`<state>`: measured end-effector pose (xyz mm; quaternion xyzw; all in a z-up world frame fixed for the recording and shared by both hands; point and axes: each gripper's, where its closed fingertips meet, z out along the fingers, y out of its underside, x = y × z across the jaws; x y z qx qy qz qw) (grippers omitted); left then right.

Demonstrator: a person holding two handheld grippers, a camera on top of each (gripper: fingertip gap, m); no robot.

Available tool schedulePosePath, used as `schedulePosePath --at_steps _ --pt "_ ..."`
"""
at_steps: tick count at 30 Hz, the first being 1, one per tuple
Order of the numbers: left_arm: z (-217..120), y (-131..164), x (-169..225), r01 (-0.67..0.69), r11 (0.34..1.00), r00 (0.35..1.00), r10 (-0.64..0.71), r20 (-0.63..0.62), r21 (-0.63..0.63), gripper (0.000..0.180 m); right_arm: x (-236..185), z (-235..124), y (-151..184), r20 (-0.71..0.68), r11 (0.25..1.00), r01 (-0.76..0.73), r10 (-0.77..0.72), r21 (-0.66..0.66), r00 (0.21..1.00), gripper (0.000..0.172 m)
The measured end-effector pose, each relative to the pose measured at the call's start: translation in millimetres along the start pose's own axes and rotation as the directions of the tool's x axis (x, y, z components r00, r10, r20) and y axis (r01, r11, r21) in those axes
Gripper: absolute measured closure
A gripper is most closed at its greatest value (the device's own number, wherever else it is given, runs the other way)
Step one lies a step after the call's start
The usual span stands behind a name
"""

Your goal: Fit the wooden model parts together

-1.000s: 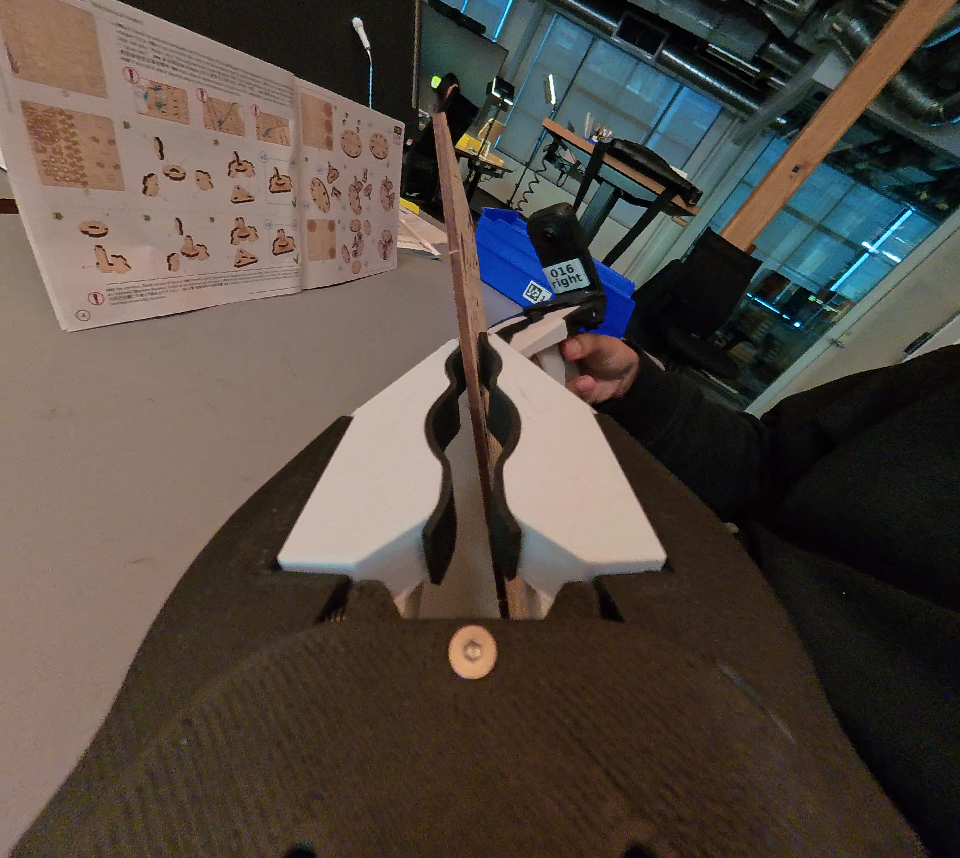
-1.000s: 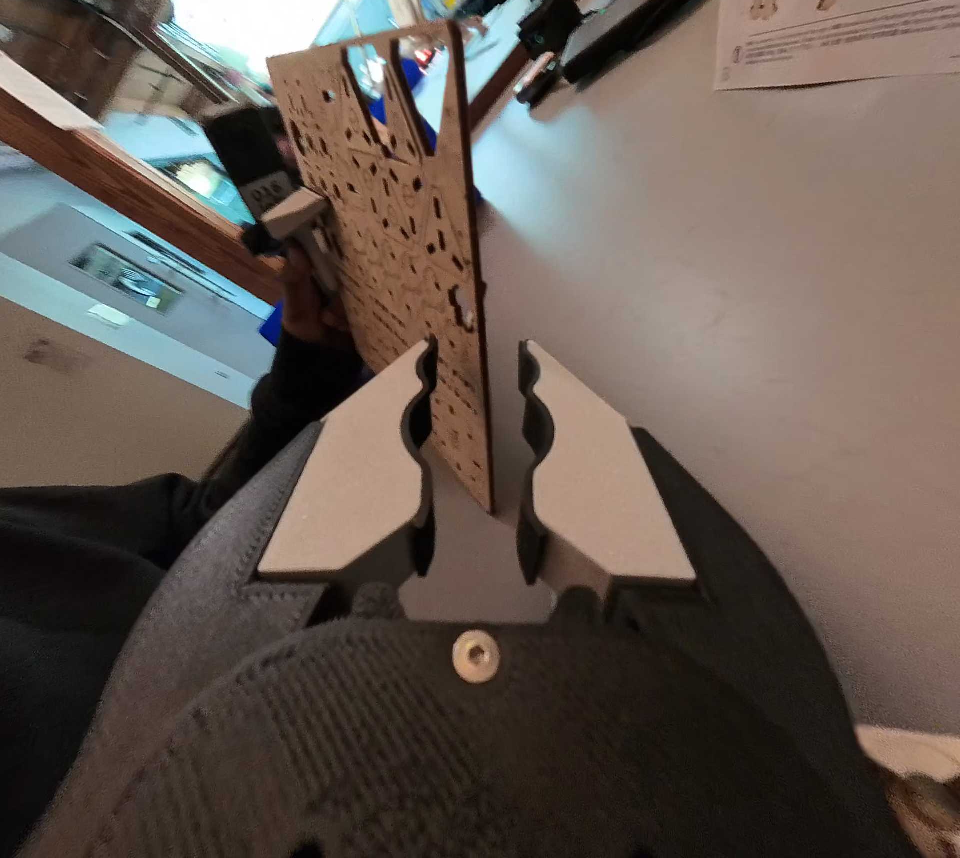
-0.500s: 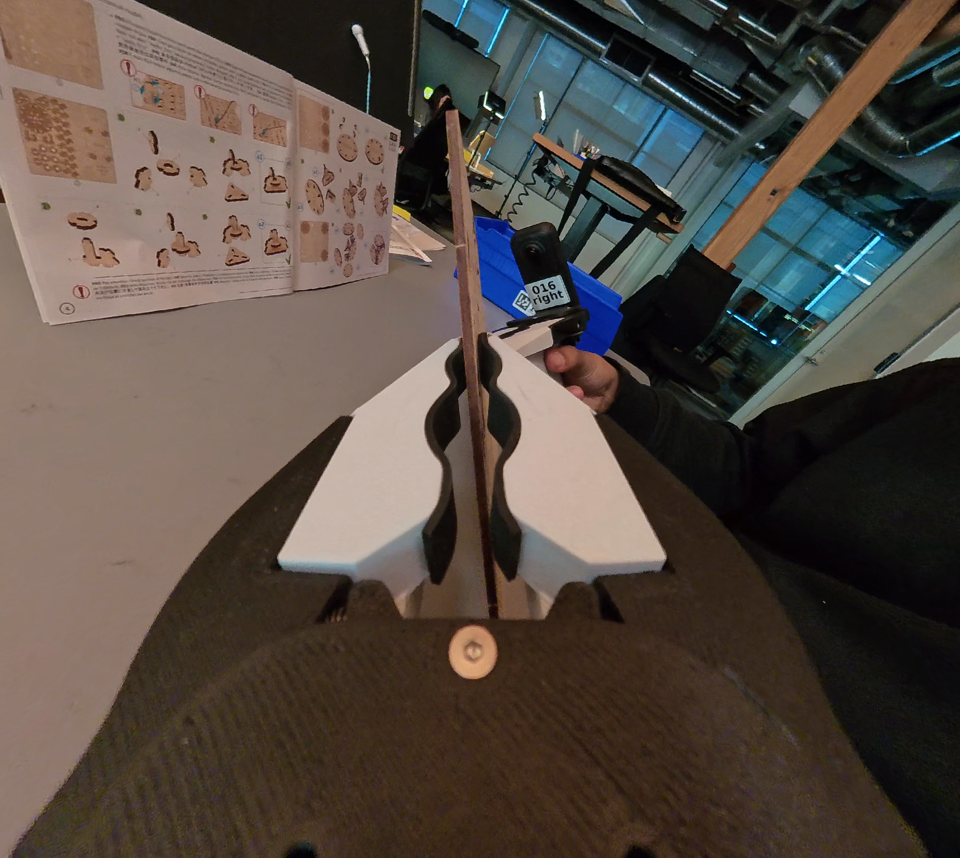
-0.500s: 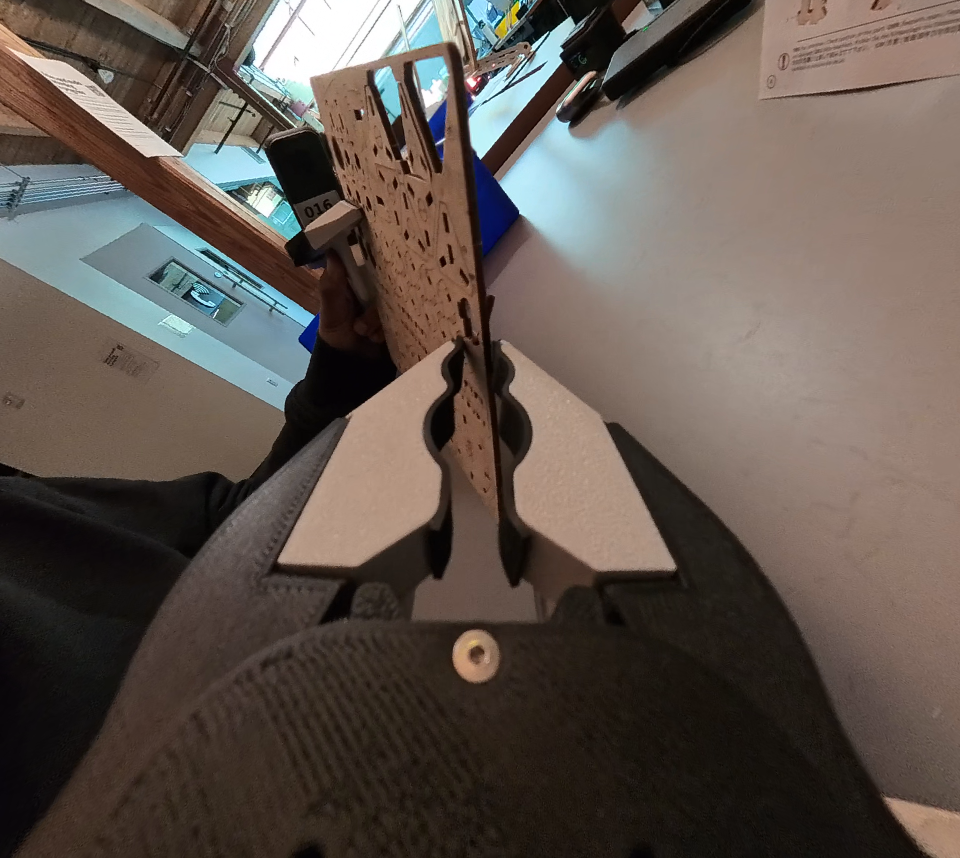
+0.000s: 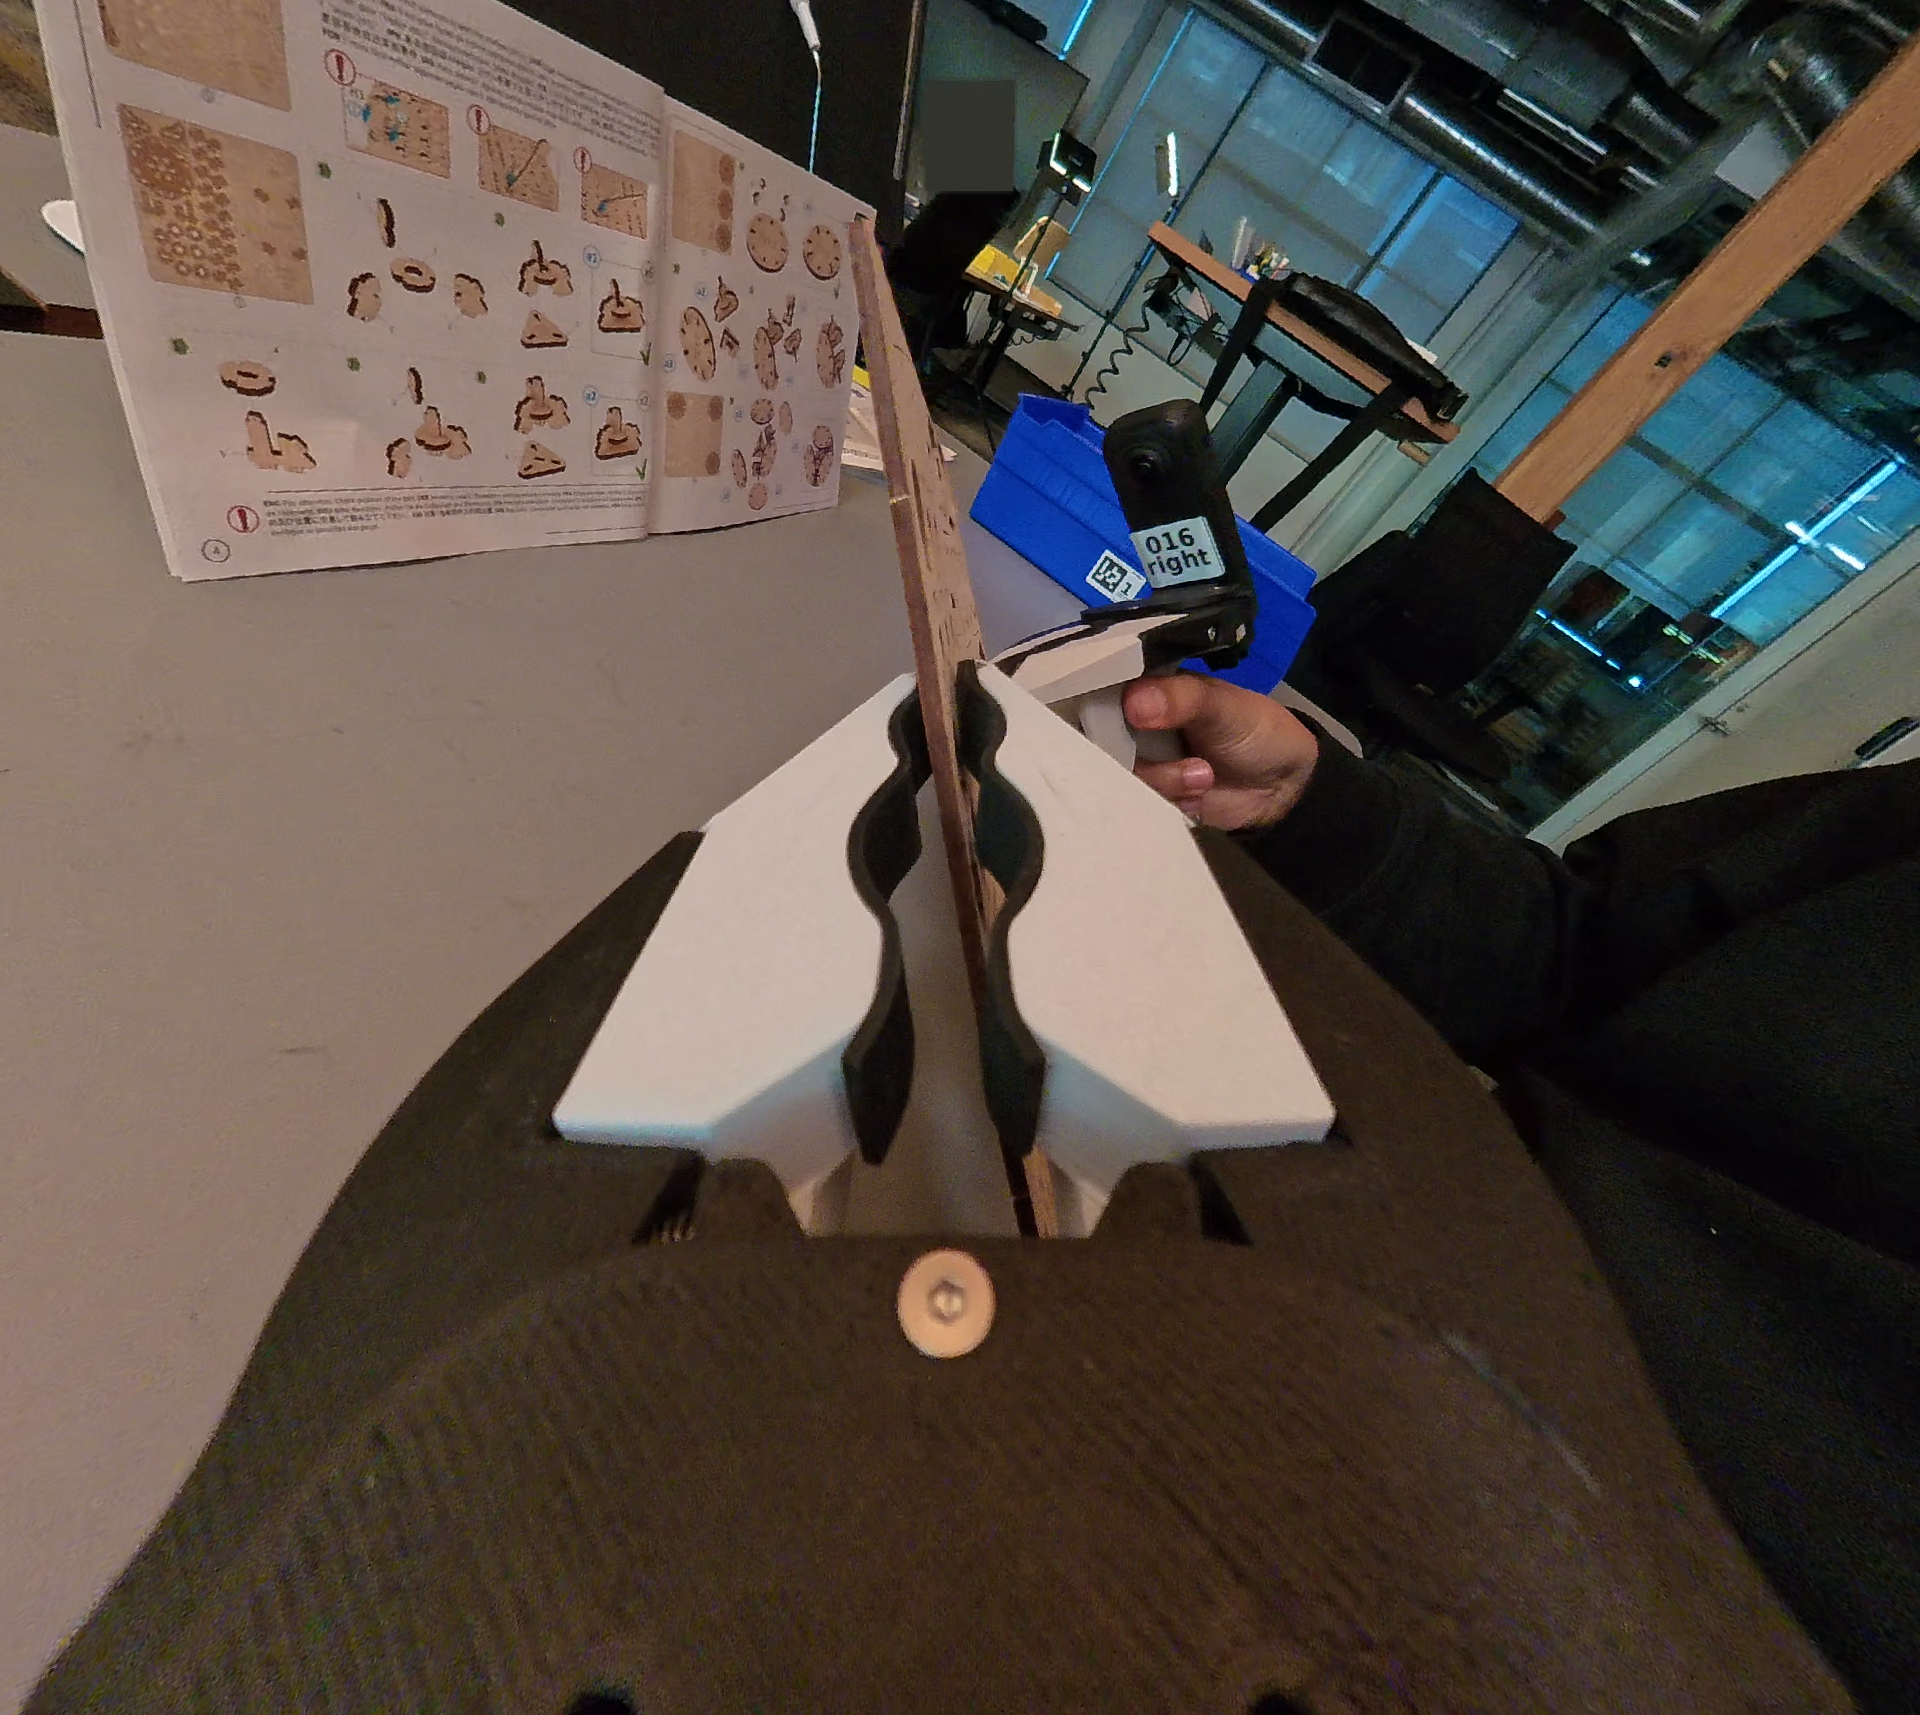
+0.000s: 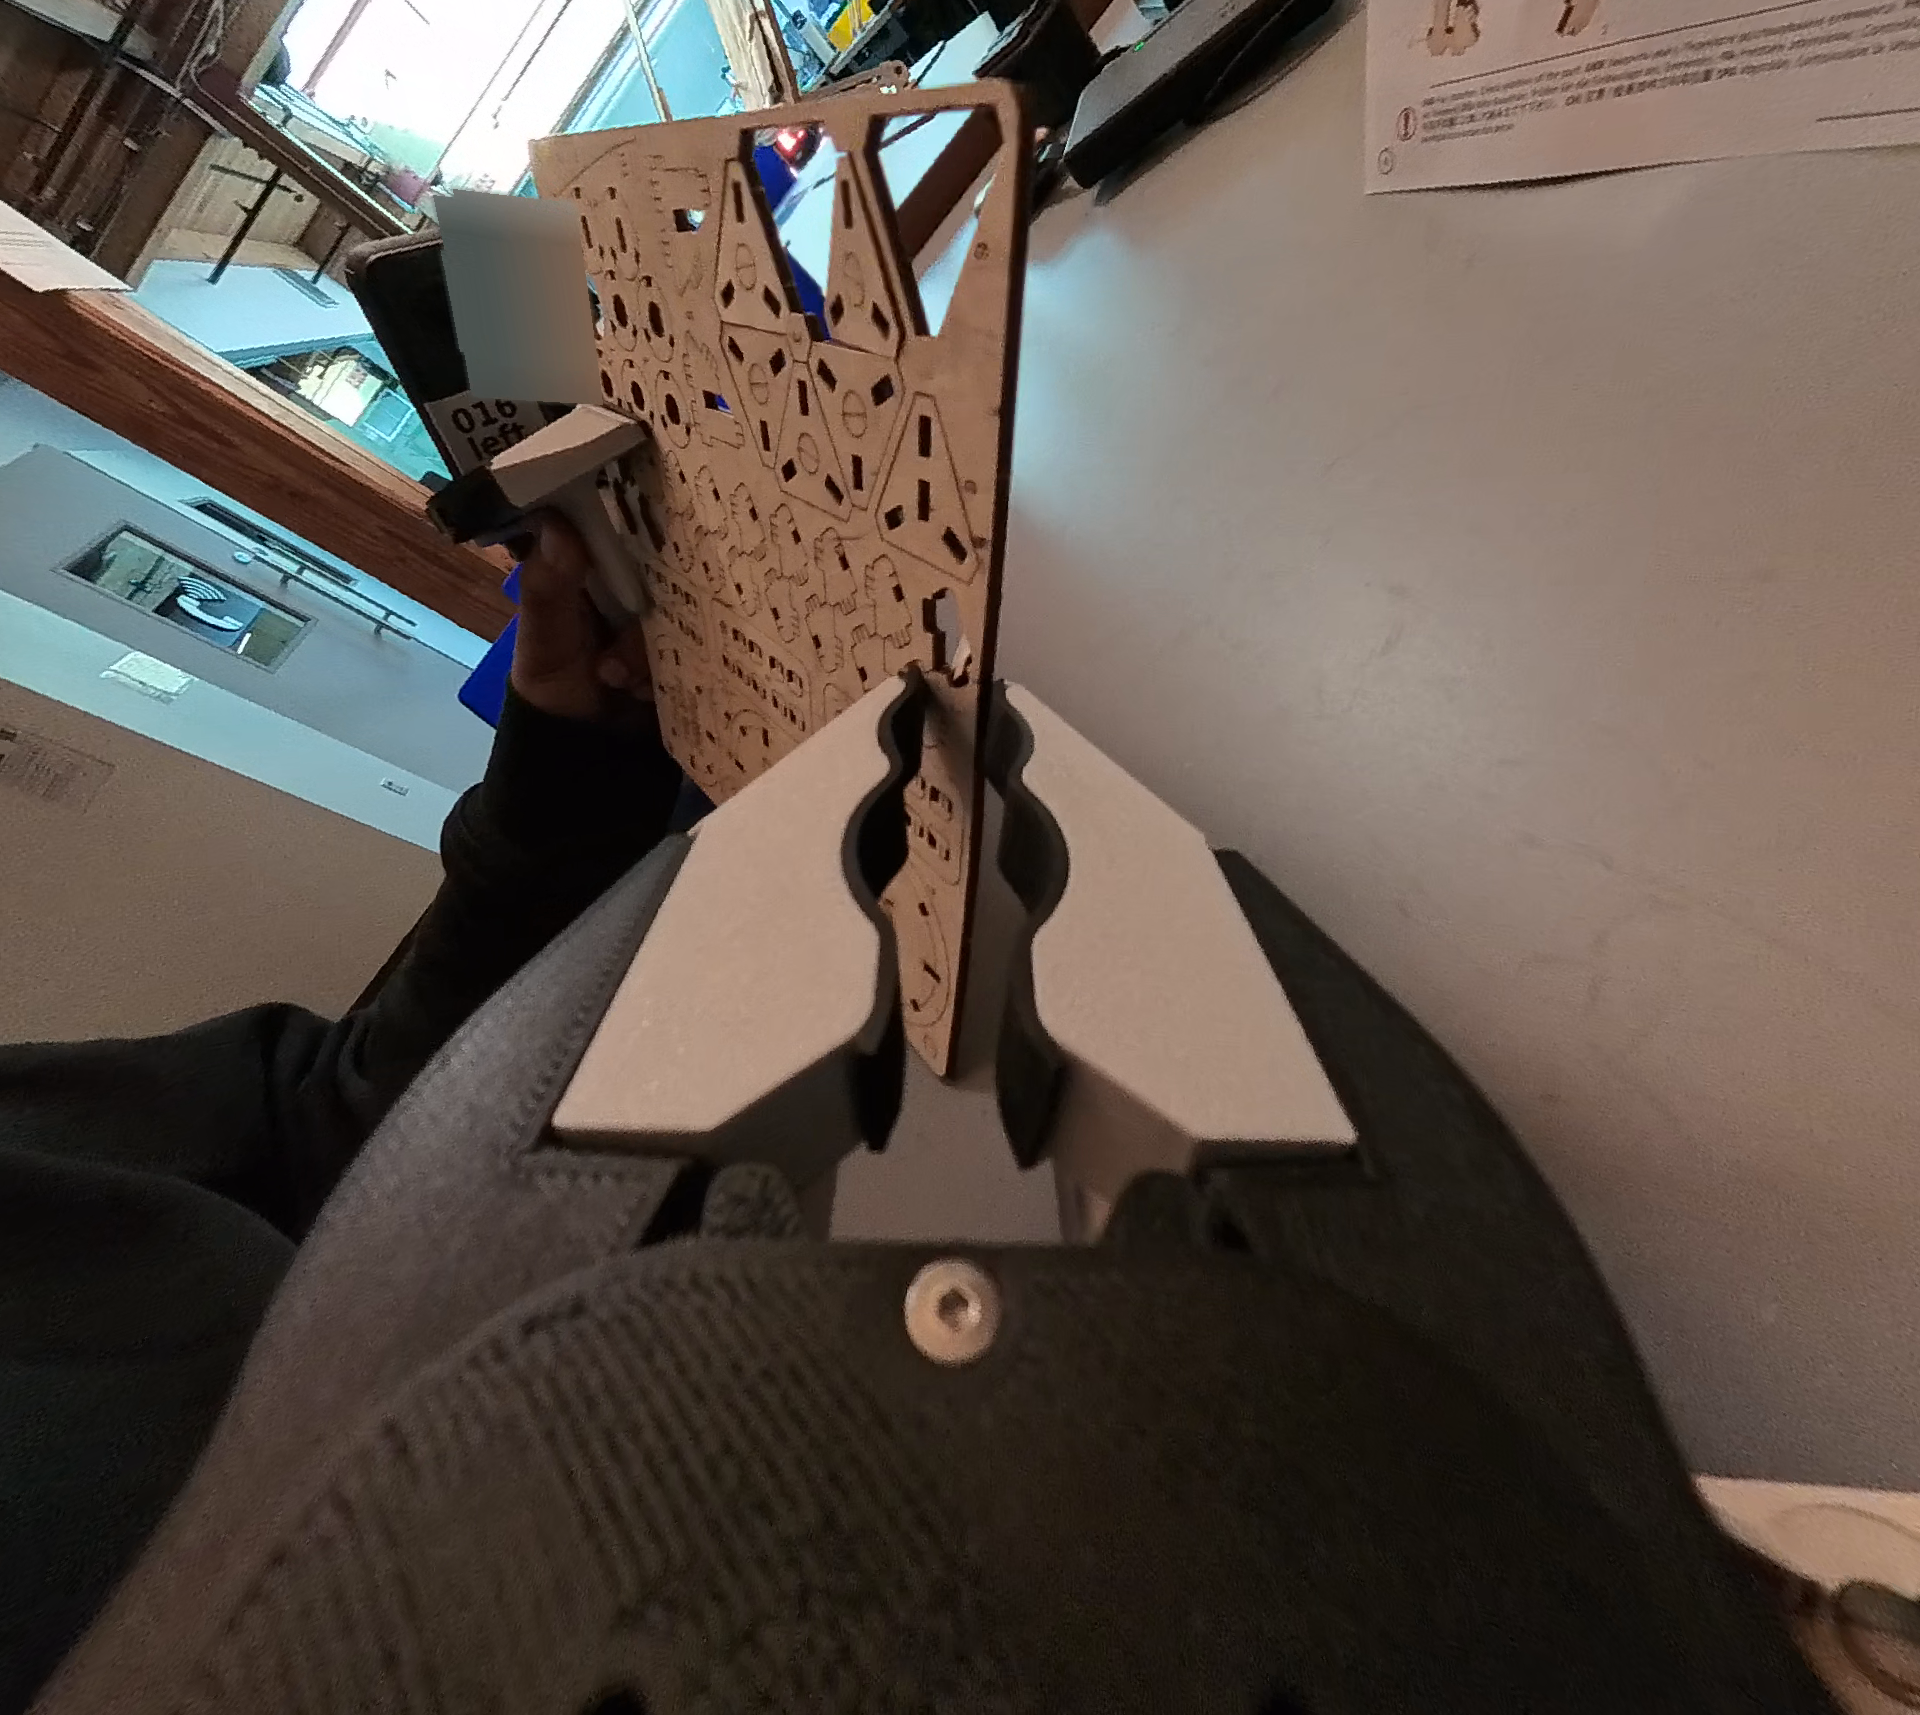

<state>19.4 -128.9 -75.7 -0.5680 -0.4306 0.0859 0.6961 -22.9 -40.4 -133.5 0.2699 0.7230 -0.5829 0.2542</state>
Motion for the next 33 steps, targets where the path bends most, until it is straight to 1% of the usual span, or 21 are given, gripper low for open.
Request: schedulePosePath --at_steps 8,17,23,25,27,28,31,33 --pt "0.3 0.3 -2.4 0.004 1.0 1.0 -0.004 0.018 -0.001 0.179 2.2 1.0 0.6 -0.039 1.0 0.027 -0.028 -0.011 0.999 0.161" --pt "0.4 1.0 -5.5 0.001 1.0 0.999 -0.001 0.042 -0.004 0.179 4.2 2.2 1.3 -0.097 0.995 0.094 -0.097 -0.033 0.991 0.16" --pt "0.3 1.2 -5.5 -0.004 1.0 0.999 0.004 0.042 -0.006 0.179 4.7 2.6 1.7 -0.109 0.992 0.117 -0.121 -0.042 0.987 0.16" --pt "0.1 0.6 -4.4 -0.007 1.0 0.999 0.007 0.036 -0.004 0.179 2.8 2.2 1.0 -0.076 0.995 0.1 -0.102 -0.032 0.992 0.16" --pt "-2.0 -4.7 1.1 0.002 1.0 1.0 -0.001 -0.006 0.027 0.18 -2.9 1.1 -5.7 0.008 0.998 0.036 -0.036 0.043 0.999 0.161" --pt "-2.0 -5.6 1.0 -0.001 0.999 1.0 0.001 -0.005 0.032 0.18 -3.6 0.9 -7.5 0.035 0.998 0.007 -0.009 0.058 0.999 0.161" --pt "-3.3 -6.9 3.3 0.002 0.999 1.0 -0.001 -0.029 0.039 0.18 -8.1 -0.5 -6.5 0.079 0.999 0.014 -0.017 0.036 0.997 0.161" --pt "-2.8 -5.6 2.7 0.006 1.0 0.999 -0.005 -0.031 0.031 0.18 -9.8 -0.6 -4.1 0.087 0.999 0.022 -0.024 0.024 0.996 0.155"
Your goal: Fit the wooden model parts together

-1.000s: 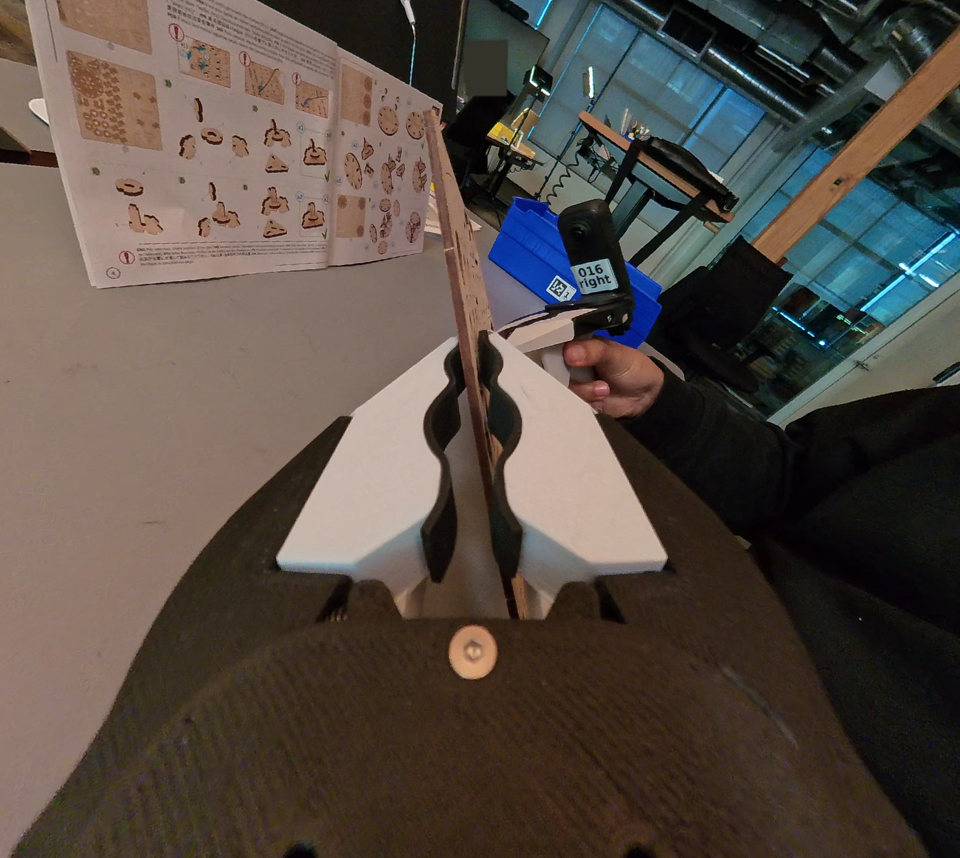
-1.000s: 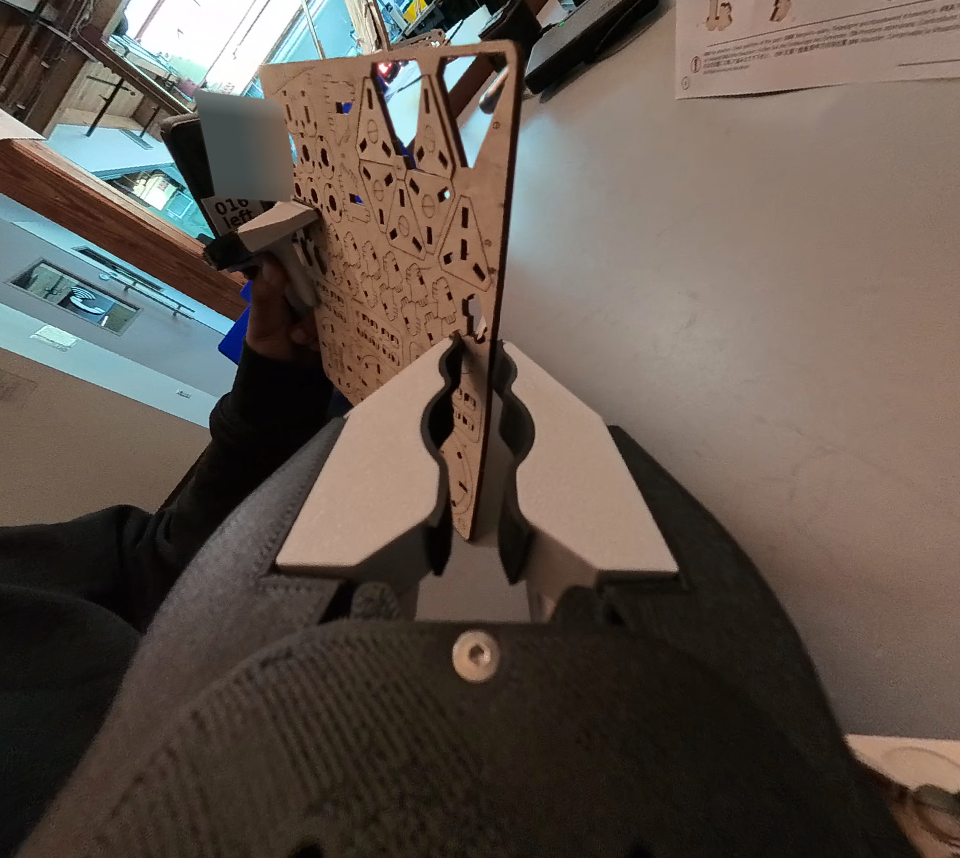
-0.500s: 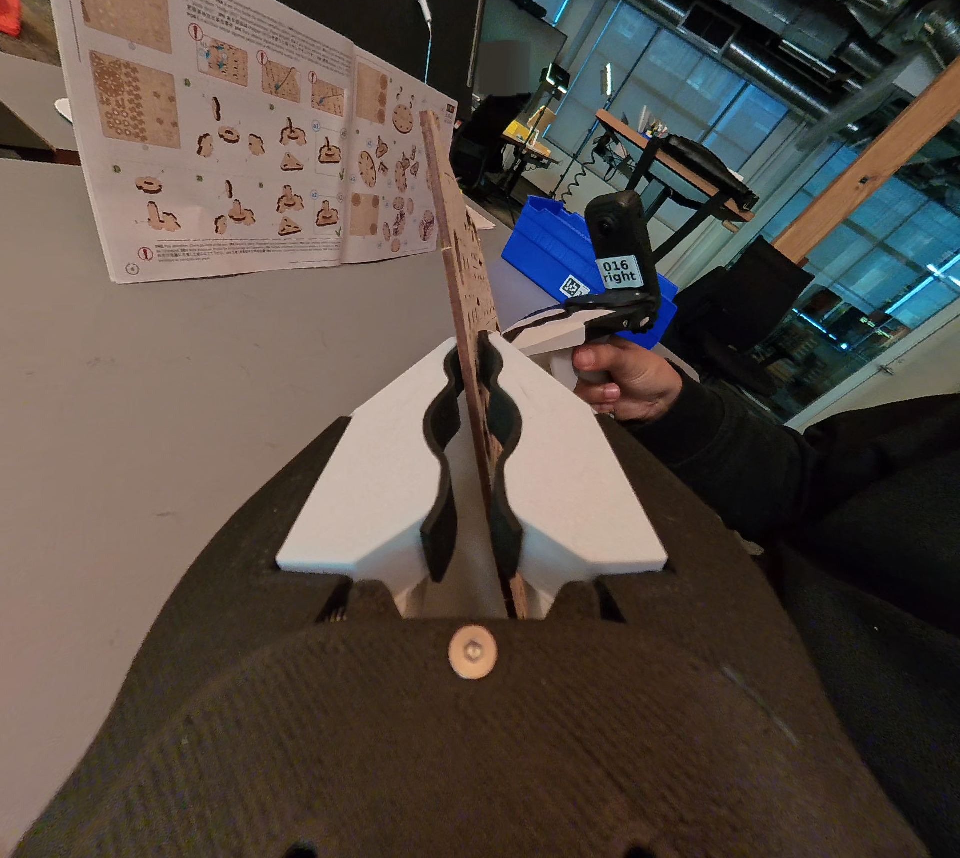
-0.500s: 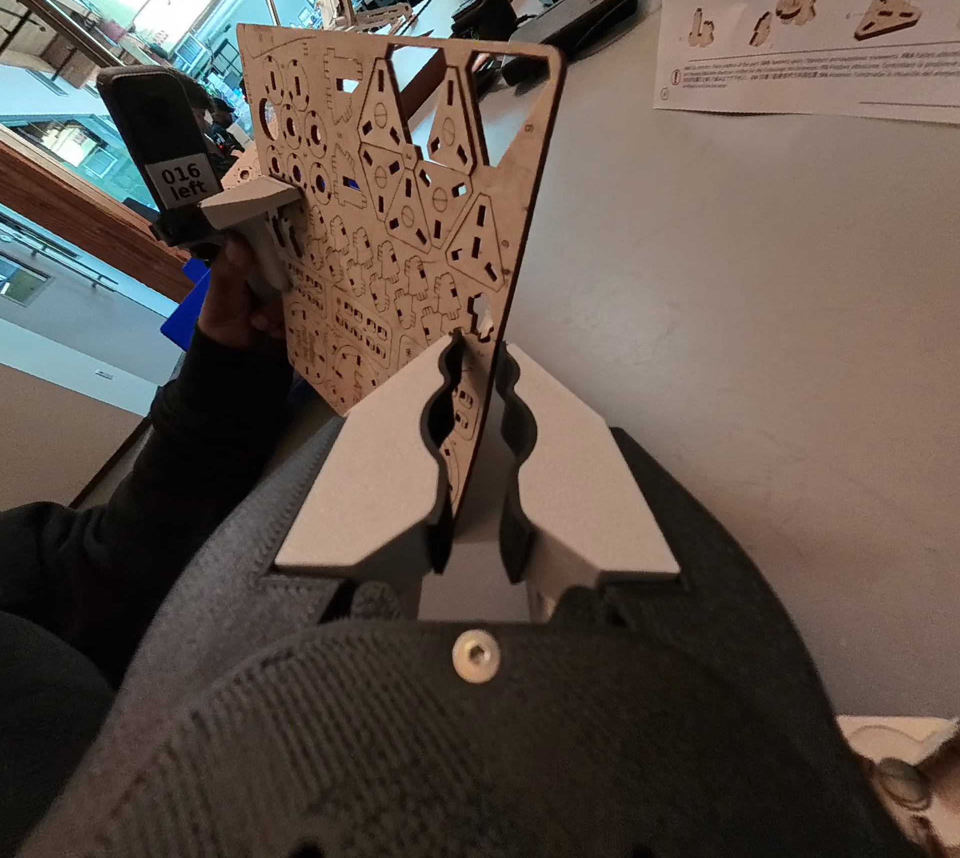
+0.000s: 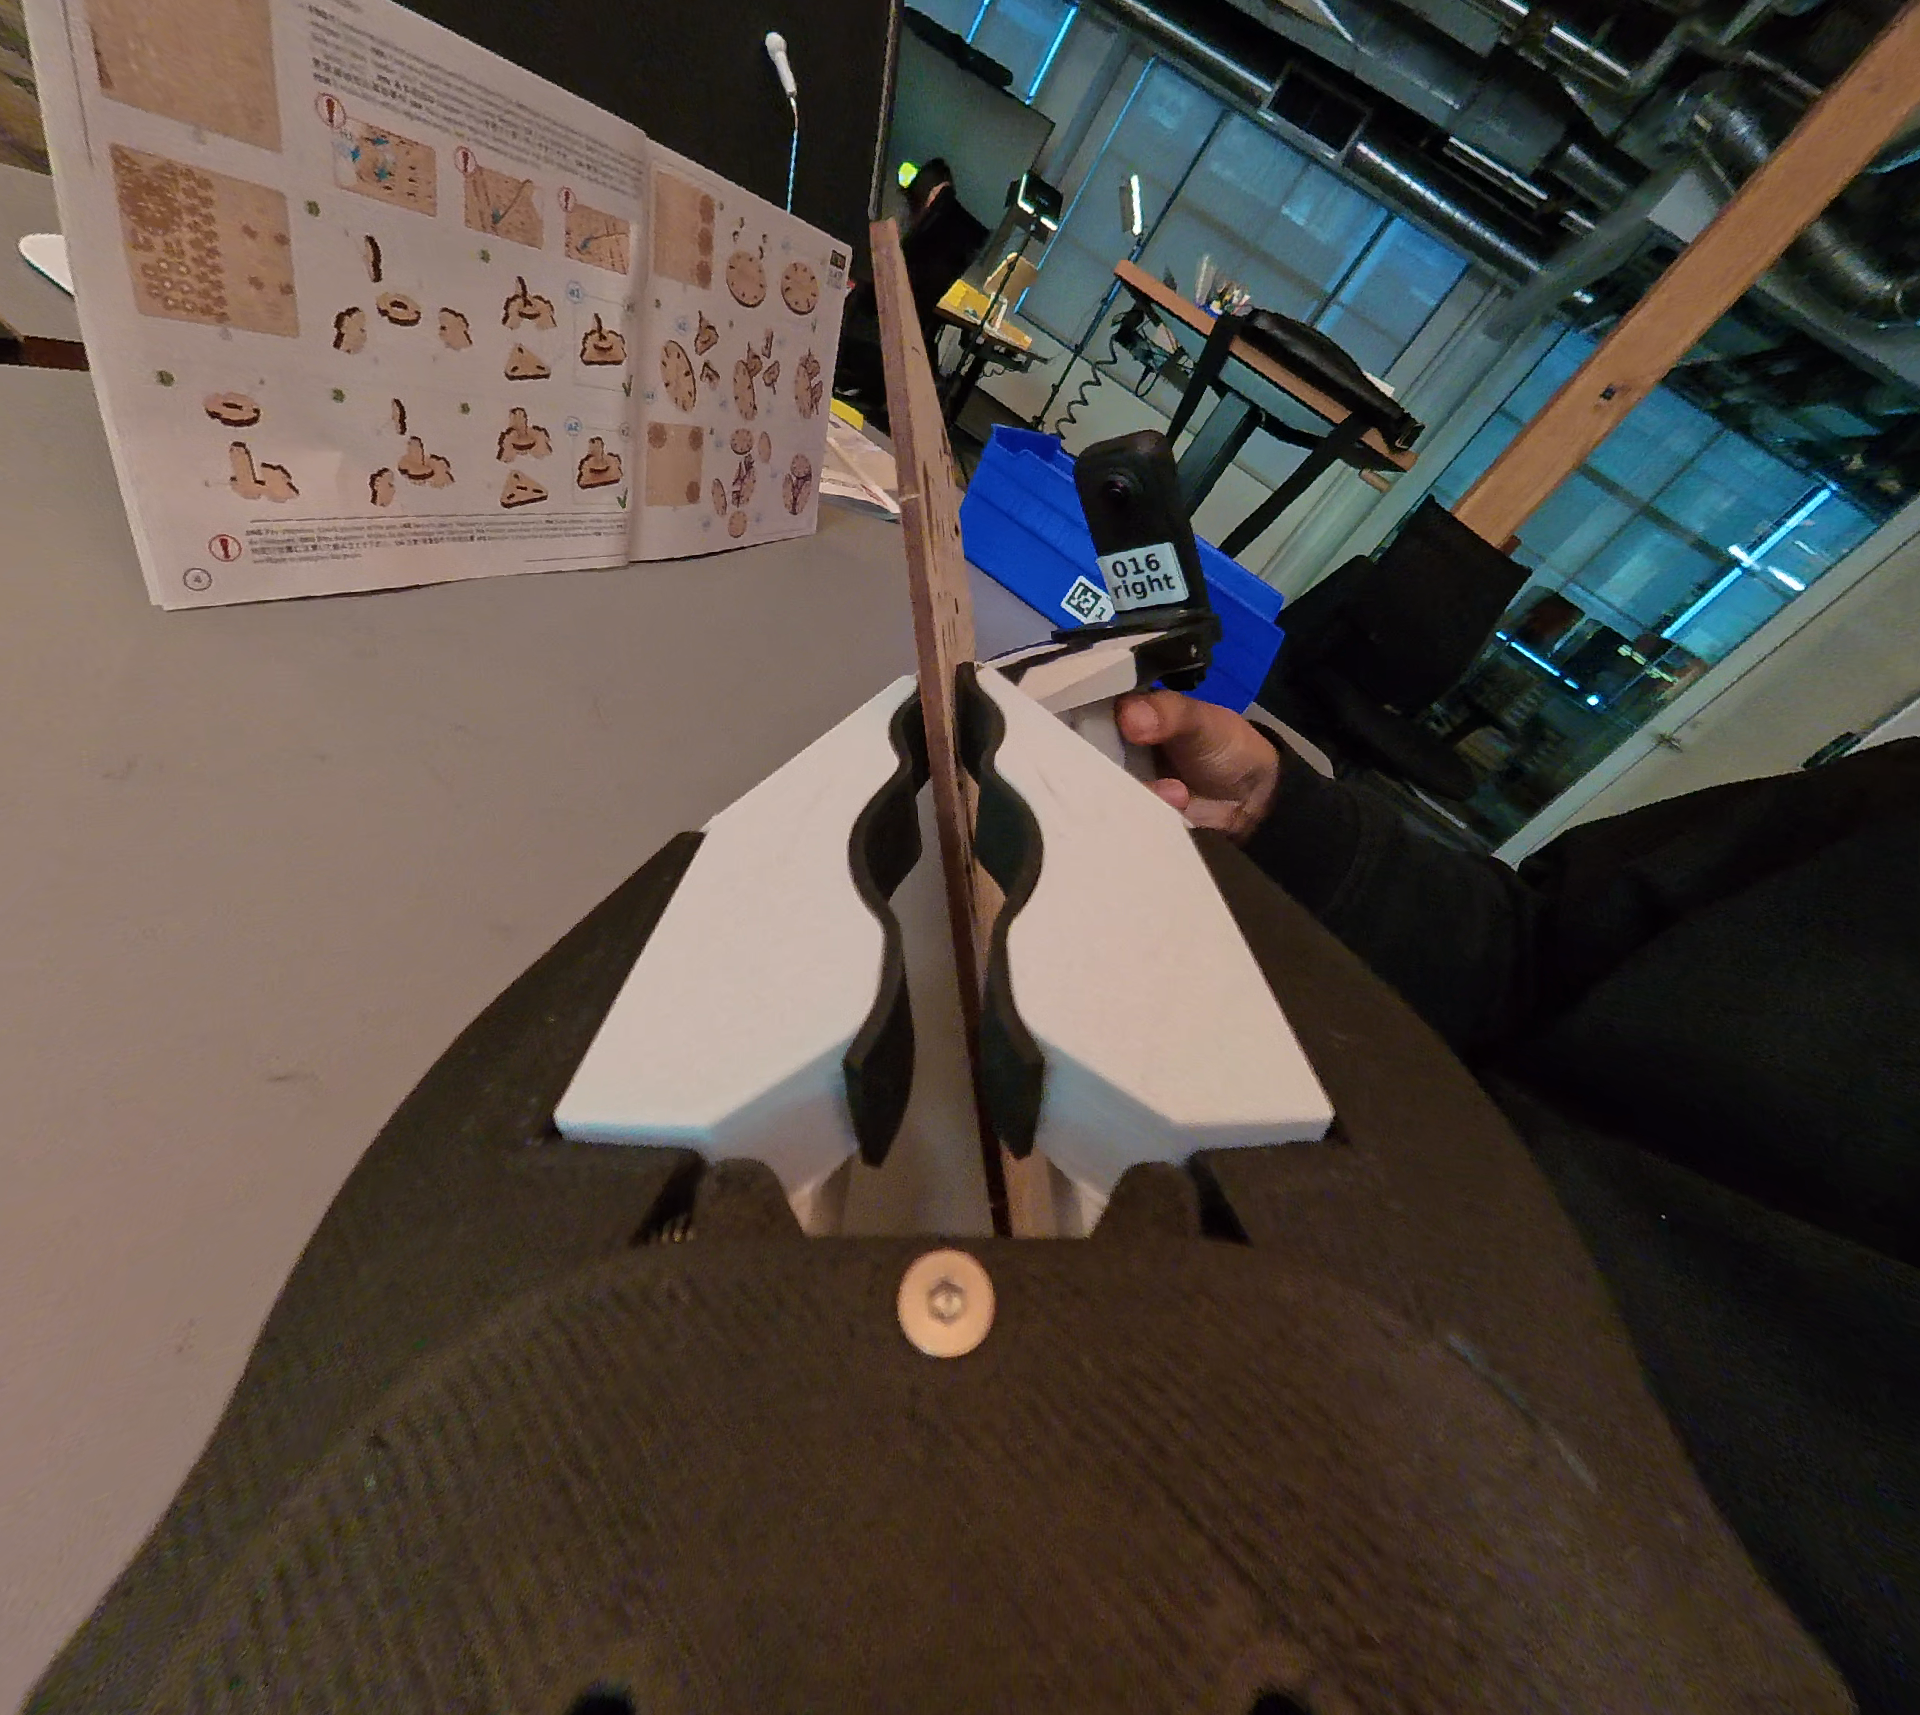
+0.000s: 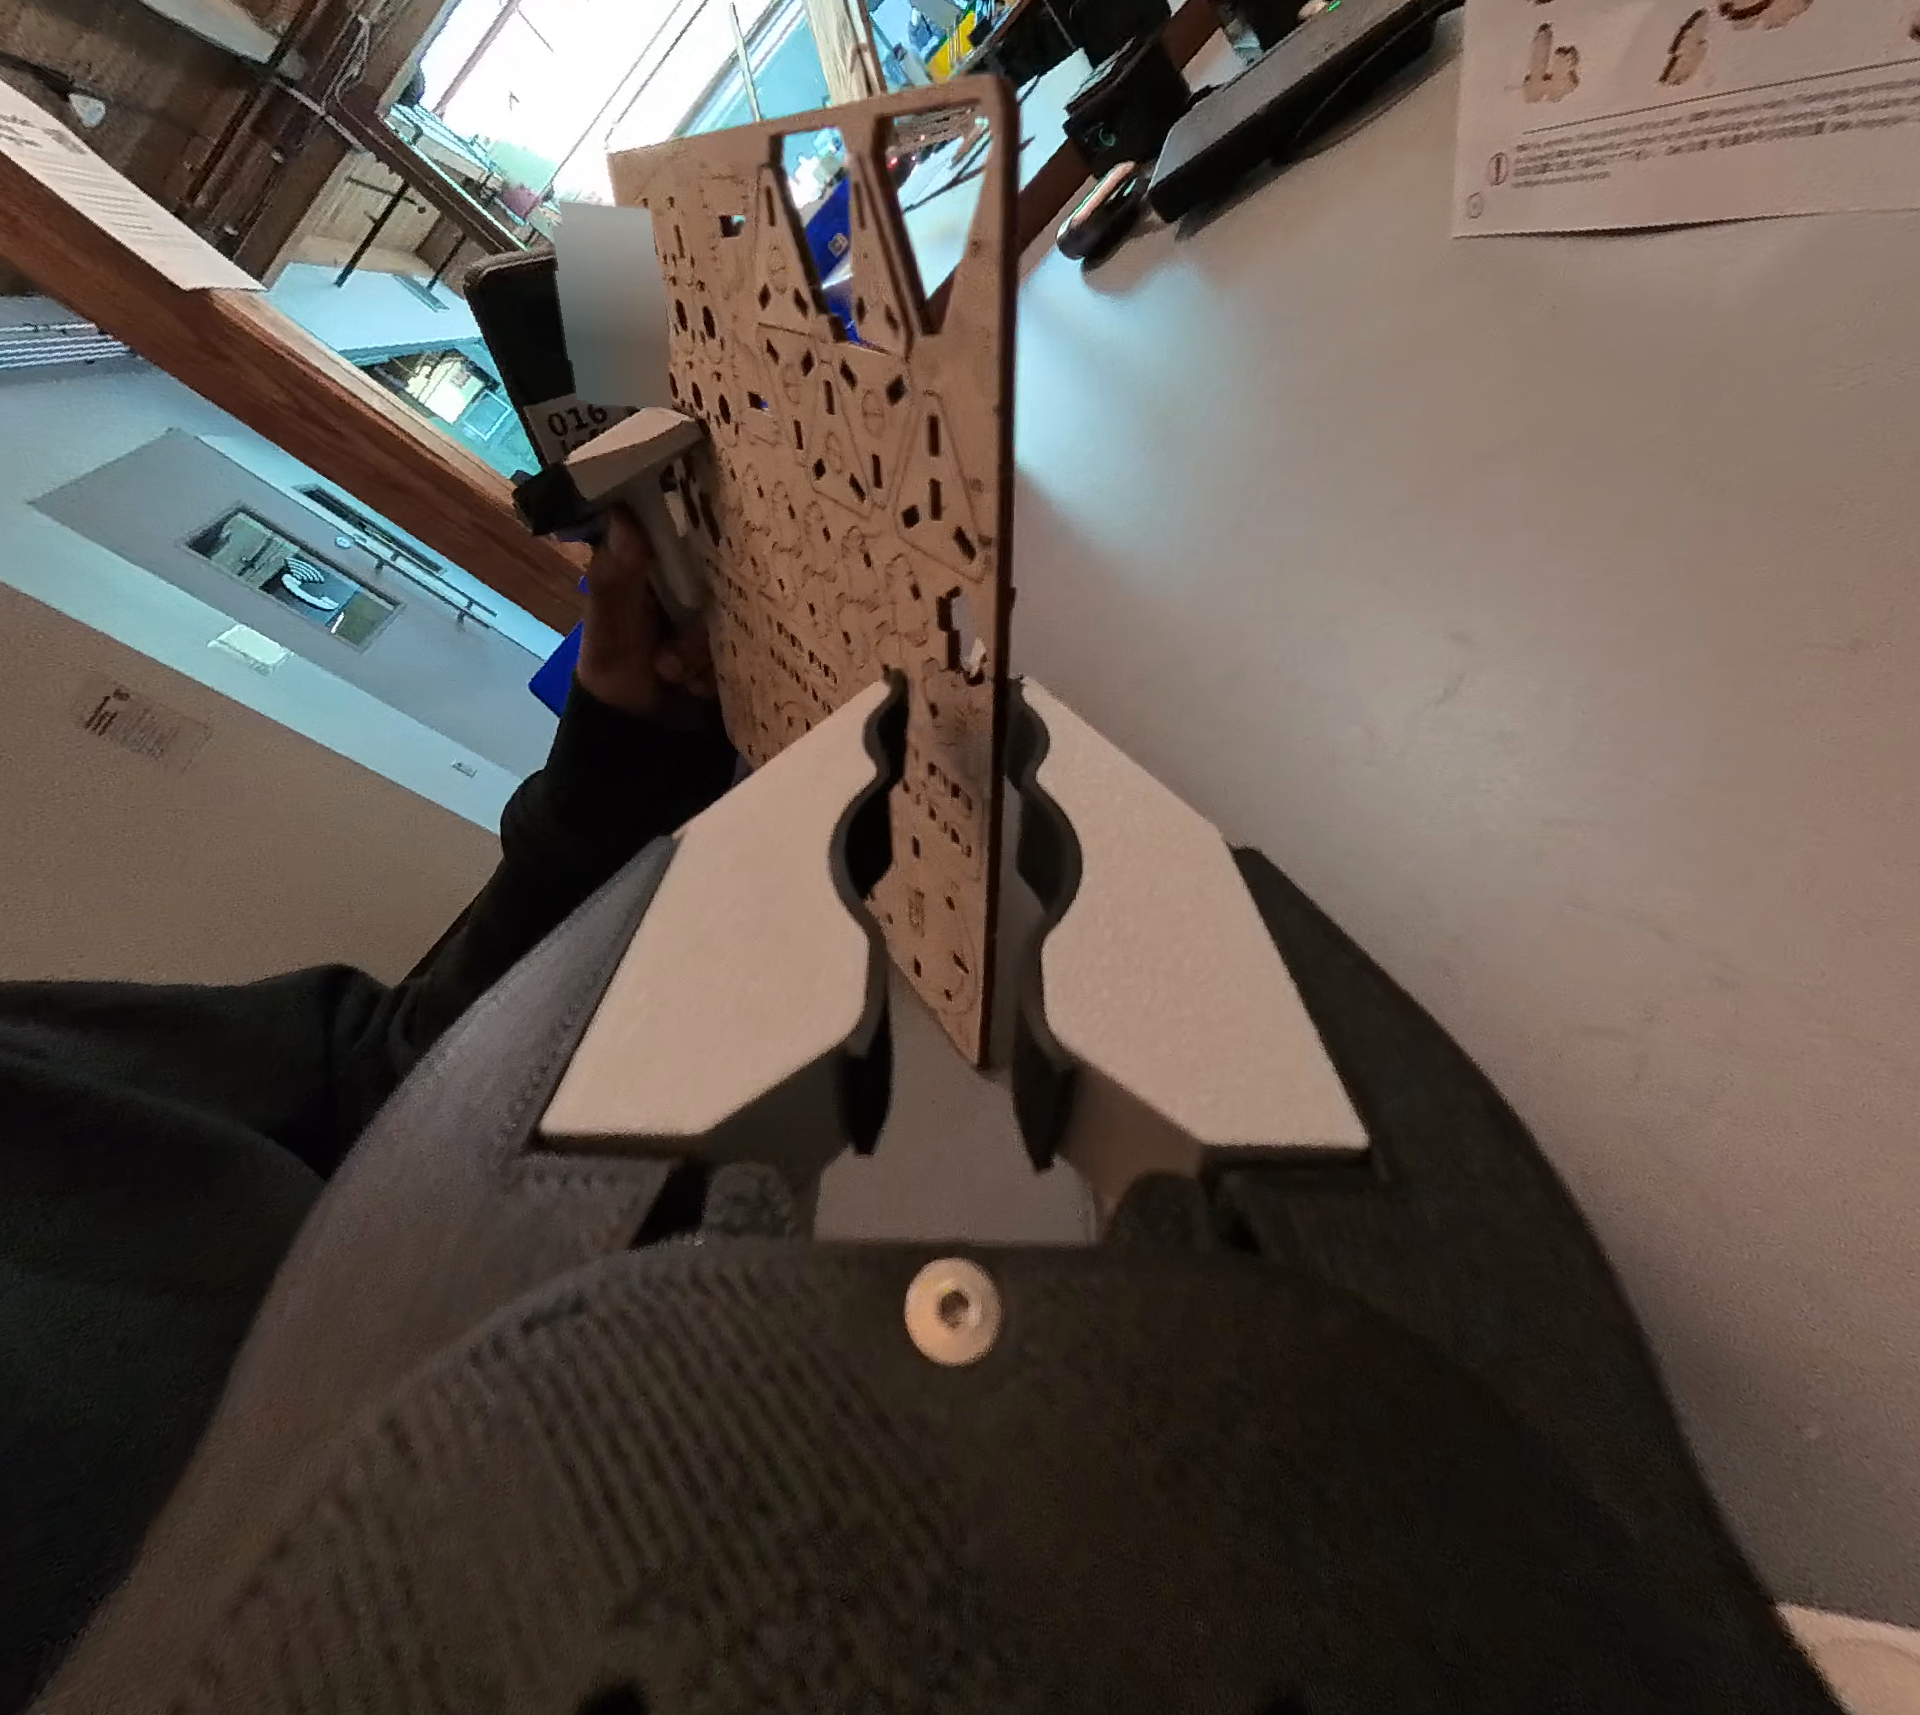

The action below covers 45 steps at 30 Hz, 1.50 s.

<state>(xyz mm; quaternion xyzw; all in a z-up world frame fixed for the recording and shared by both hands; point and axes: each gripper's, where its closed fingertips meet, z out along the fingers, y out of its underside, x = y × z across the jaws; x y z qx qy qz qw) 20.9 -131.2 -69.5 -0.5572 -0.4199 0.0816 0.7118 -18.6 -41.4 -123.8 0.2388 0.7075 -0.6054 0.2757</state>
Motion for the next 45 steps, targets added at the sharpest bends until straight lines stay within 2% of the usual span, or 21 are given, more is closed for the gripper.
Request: schedulePosePath --at_steps 2,4,10,20,28,45 --pt "0.1 0.4 0.8 -0.008 1.0 1.0 0.008 -0.002 -0.005 0.18 -1.3 -0.1 1.2 0.008 1.0 0.004 -0.004 -0.01 1.0 0.153" --pt "-0.3 0.1 2.7 -0.003 1.0 1.0 0.003 -0.019 -0.002 0.18 -1.1 -1.3 1.0 0.017 1.0 0.001 -0.001 -0.012 1.0 0.161" --pt "3.1 3.6 4.4 -0.005 1.0 1.0 0.004 -0.025 -0.02 0.18 -2.7 0.3 5.2 0.08 0.998 -0.057 0.06 -0.04 0.995 0.159" --pt "3.0 2.9 5.7 -0.001 1.0 0.999 0.0 -0.038 -0.019 0.18 -7.4 -3.4 2.4 0.109 0.997 -0.056 0.061 -0.045 0.992 0.162" --pt "0.8 1.1 5.0 0.019 1.0 0.999 -0.02 -0.048 -0.01 0.18 -15.9 -5.1 1.7 0.188 0.995 -0.078 0.087 -0.058 0.978 0.166" --pt "1.6 5.9 1.2 -0.008 0.999 1.0 0.007 -0.004 -0.036 0.18 -4.4 -1.4 5.7 0.098 0.997 -0.024 0.031 -0.072 0.995 0.165"
